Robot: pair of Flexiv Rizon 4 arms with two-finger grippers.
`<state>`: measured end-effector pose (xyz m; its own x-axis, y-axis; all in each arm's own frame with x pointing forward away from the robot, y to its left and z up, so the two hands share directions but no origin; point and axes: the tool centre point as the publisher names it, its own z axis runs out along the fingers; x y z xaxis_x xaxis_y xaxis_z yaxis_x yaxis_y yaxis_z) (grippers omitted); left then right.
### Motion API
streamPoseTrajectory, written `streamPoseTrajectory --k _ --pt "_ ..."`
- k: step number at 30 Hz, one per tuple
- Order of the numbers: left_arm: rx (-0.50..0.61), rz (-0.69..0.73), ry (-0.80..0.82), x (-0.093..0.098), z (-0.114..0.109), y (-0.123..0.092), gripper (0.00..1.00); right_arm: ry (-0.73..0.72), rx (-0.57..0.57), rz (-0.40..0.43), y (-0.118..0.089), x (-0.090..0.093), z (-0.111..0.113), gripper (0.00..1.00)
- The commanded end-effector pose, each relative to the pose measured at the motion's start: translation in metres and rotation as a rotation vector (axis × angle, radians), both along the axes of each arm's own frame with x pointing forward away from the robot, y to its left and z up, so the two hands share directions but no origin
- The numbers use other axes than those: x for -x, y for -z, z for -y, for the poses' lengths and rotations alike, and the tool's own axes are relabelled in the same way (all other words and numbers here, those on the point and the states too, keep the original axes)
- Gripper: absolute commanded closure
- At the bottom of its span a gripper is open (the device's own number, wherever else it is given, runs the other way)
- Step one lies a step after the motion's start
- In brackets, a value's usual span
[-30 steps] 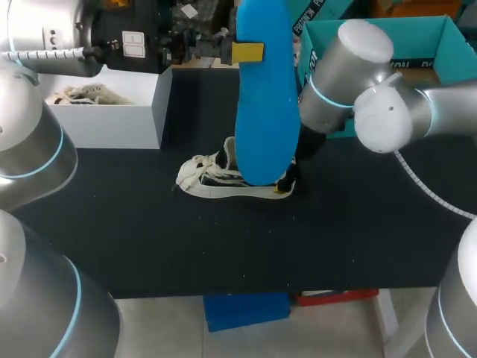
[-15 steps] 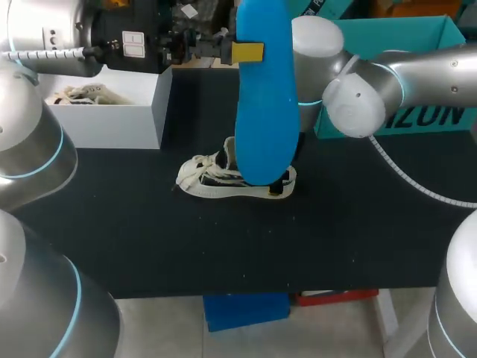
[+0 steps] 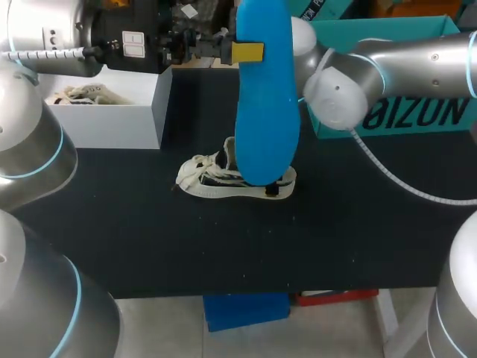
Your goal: Take the shoe out of the shoebox, open the shoe tongue, remove and reinsert the insole, then place the shoe into the shoebox
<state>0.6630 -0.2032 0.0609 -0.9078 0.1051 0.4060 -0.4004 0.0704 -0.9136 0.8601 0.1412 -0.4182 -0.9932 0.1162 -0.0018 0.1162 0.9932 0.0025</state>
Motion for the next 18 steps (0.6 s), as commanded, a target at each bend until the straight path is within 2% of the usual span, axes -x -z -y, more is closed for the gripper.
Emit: streamPoseTrajectory --k 1,6,11,18 --pt "-0.002 -0.001 -0.004 0.0 0.002 0.0 1.0 -0.002 -0.001 -0.003 -0.002 0.002 -0.002 0.0" --pt "-0.002 -0.001 -0.004 0.0 0.002 0.0 1.0 -0.024 -0.095 0.02 -0.012 0.0 0.002 0.0" --pt "-0.002 -0.001 -0.004 0.0 0.002 0.0 1.0 -0.036 -0.293 0.071 -0.017 -0.001 0.003 0.0" --pt "-0.002 -0.001 -0.004 0.0 0.002 0.0 1.0 -0.029 -0.476 0.113 -0.017 -0.002 0.005 0.0"
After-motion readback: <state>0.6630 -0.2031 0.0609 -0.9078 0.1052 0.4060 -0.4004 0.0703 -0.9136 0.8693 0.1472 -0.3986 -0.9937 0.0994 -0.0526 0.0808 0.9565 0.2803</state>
